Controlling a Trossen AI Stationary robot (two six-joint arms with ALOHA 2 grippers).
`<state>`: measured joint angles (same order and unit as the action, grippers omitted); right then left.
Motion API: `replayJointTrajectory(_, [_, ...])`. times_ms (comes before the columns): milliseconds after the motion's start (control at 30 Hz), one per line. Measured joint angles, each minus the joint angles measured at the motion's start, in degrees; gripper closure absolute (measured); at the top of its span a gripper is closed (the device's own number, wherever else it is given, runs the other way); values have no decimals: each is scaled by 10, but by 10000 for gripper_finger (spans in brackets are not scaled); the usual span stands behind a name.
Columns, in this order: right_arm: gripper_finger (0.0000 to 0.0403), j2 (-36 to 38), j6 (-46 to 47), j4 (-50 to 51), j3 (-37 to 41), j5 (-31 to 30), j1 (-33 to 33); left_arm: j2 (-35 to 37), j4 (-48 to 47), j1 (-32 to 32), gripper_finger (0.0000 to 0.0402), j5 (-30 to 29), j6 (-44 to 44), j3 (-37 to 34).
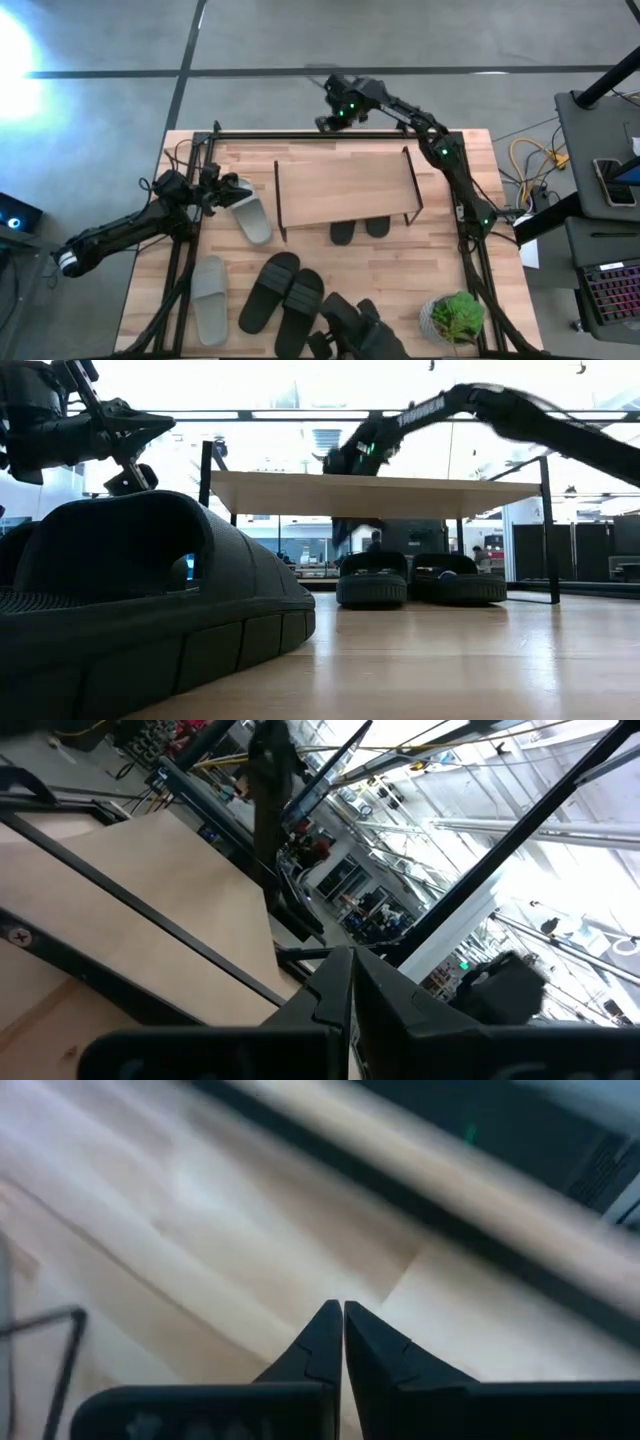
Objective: Pick and place slides into the shelf
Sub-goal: Put the black slipper under the shelf
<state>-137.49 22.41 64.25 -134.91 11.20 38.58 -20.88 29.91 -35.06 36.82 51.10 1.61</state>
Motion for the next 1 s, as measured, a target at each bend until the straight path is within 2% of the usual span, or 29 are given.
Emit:
replayJointTrajectory(133, [394, 85, -20, -4, 0, -51, -26, 0, 0, 0, 402, 0, 11, 0])
replayJointTrajectory(233, [394, 152, -53, 23, 0, -113, -72, 0, 0, 0, 402, 0, 11, 0])
replayJointTrajectory(367, [394, 234, -49, 99, 0, -225, -171, 0, 0, 0, 402, 0, 11, 1])
replayJointTrajectory(500, [394, 280, 52, 217, 0, -354, -302, 0, 1, 0, 402, 0, 11, 3])
replayJointTrajectory(567, [394, 284, 140, 265, 3, -398, -374, 0, 1, 0, 402, 0, 11, 3])
replayJointTrajectory(600, [394, 285, 174, 255, 12, -409, -410, 0, 1, 0, 402, 0, 11, 3])
replayJointTrajectory(767, [394, 263, 303, 262, 67, -428, -561, 1, 0, 0, 402, 0, 12, 4])
replayJointTrajectory(900, [394, 210, 302, 235, 124, -443, -637, 2, 0, 0, 402, 0, 12, 4])
replayJointTrajectory(1000, [394, 171, 292, 224, 147, -444, -664, 3, 1, 0, 402, 5, 12, 4])
